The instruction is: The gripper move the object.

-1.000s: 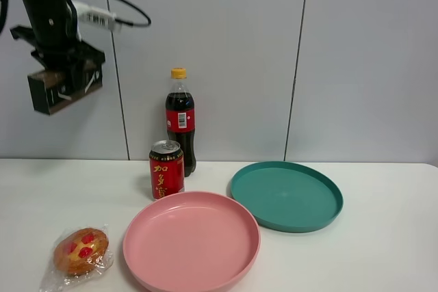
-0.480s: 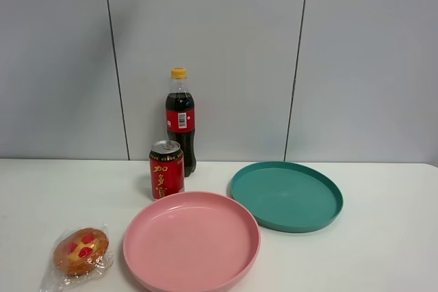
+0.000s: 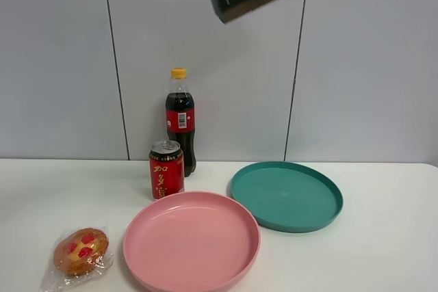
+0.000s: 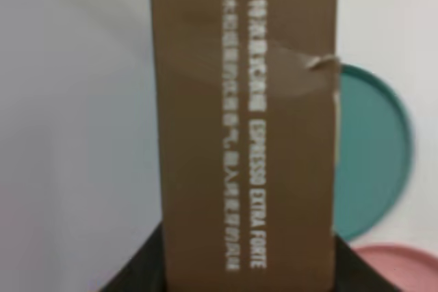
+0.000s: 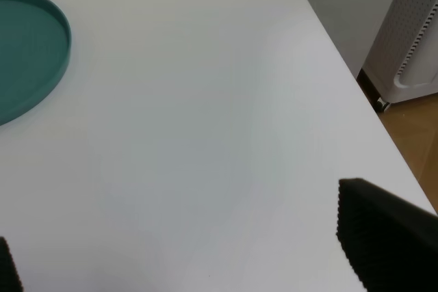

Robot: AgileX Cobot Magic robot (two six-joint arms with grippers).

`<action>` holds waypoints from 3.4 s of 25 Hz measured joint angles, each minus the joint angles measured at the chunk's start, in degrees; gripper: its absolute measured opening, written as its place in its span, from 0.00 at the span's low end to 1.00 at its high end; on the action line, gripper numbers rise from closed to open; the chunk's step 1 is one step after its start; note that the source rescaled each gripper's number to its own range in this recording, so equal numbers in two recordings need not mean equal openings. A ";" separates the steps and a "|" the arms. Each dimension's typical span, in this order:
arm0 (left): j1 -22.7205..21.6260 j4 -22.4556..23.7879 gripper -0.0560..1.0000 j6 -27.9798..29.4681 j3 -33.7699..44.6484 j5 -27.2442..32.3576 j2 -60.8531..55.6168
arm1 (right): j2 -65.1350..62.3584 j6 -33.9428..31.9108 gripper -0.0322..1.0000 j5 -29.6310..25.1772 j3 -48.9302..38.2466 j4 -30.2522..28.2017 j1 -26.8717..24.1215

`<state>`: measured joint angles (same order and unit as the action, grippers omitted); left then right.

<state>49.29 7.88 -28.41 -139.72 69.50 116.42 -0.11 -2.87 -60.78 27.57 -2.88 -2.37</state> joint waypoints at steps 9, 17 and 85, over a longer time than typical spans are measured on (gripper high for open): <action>4.01 -12.86 0.05 -26.00 0.00 -0.05 17.44 | 0.00 0.00 1.00 0.00 0.00 0.00 0.00; 3.90 -16.04 0.05 -27.90 0.00 -0.12 23.66 | 0.00 0.00 1.00 0.00 0.00 0.00 0.00; -21.20 5.27 0.92 11.31 13.11 -0.31 -20.16 | 0.00 0.00 1.00 0.00 0.00 0.00 0.00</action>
<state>28.09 13.15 -17.10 -126.61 69.19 96.26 -0.11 -2.87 -60.78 27.57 -2.88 -2.37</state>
